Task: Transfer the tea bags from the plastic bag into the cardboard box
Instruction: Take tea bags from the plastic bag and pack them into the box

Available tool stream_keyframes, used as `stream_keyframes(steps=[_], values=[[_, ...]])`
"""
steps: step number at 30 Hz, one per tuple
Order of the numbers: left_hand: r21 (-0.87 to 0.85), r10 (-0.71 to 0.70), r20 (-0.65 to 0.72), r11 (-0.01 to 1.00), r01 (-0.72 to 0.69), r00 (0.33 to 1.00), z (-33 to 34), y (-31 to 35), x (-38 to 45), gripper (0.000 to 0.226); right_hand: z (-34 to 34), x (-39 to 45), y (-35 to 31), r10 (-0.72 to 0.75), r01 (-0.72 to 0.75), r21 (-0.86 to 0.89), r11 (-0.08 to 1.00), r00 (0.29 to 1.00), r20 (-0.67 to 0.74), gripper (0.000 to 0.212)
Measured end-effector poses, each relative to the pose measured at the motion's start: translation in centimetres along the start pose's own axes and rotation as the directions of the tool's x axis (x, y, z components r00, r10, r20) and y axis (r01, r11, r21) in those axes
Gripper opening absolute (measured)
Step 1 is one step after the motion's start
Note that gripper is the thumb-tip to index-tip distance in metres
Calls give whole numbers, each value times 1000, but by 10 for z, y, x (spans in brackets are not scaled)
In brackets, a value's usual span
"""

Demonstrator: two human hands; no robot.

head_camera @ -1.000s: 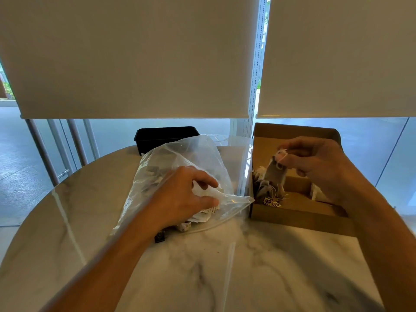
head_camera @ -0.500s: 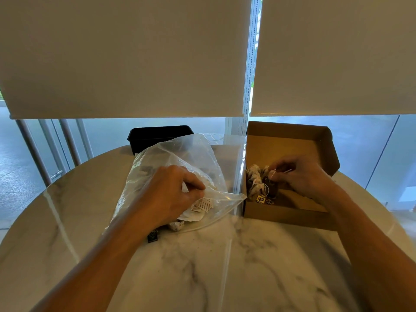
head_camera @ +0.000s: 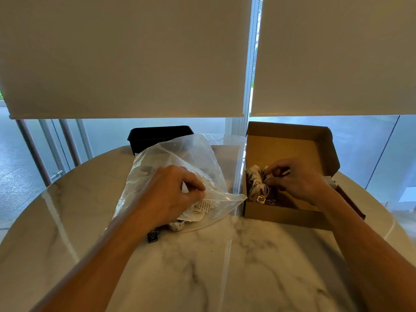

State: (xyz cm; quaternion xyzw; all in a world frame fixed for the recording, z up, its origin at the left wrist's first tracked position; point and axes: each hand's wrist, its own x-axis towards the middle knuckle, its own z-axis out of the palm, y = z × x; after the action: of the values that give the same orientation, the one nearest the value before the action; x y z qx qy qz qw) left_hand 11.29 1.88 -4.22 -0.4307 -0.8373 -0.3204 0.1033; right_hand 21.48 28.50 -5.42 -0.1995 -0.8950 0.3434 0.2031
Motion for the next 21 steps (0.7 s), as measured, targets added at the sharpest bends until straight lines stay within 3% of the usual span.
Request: stream_keyframes(steps=[13, 18, 21], values=[[-30, -21, -61, 999, 19, 998, -6, -8, -10, 16, -28, -9, 5, 96, -94, 107, 990, 995, -18, 41], [-2, -2, -72, 1000, 2, 997, -14, -31, -42, 16, -26, -22, -27, -59, 86, 135, 987, 979, -194, 20], [104, -5, -132, 994, 19, 991, -17, -50, -63, 24, 0, -38, -66, -244, 241, 137, 961, 970, 8, 9]])
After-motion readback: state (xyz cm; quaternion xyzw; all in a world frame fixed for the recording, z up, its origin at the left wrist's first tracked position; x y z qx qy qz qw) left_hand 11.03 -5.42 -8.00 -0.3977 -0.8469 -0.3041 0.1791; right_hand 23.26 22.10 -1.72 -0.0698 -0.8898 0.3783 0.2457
